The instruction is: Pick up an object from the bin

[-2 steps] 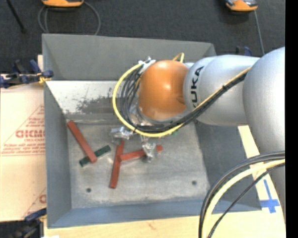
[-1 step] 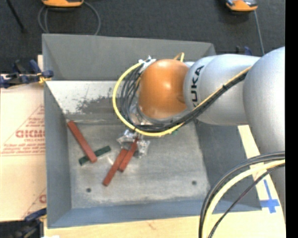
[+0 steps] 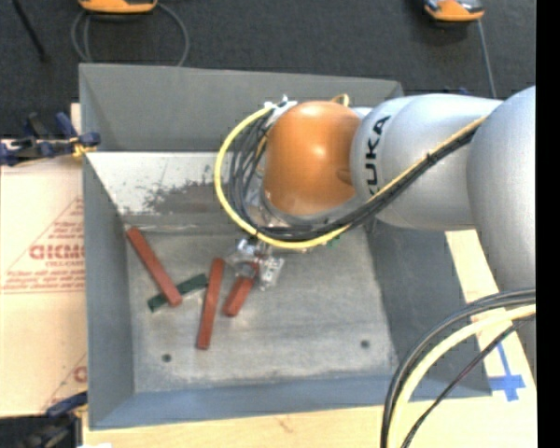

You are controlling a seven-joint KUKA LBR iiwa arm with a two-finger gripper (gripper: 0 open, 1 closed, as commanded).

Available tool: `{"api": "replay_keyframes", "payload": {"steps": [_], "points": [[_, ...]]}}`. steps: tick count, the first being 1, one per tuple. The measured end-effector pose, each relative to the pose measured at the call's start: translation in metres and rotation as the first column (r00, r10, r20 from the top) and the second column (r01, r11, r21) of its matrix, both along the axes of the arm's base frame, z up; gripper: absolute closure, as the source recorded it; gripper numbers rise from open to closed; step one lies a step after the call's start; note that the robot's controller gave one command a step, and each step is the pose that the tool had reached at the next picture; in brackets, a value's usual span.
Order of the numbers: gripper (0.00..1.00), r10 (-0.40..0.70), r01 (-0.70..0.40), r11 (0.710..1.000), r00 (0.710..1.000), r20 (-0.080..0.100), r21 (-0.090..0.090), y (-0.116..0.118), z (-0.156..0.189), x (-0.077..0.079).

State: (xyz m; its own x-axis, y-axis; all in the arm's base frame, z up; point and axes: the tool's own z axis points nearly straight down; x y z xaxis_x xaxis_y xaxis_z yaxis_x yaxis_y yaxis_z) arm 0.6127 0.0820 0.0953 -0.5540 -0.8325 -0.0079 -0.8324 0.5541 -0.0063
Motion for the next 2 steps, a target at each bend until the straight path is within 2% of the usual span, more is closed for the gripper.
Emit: {"api": "replay_keyframes", "payload": {"steps": [1,2], "points": [[1.00,-0.007,0.007,1.000,1.000,0.000,0.000,0.000,0.014,0.002],[1.00,-0.017,0.017,1.000,1.000,0.001,-0.001,-0.001,0.072,0.005]]}}
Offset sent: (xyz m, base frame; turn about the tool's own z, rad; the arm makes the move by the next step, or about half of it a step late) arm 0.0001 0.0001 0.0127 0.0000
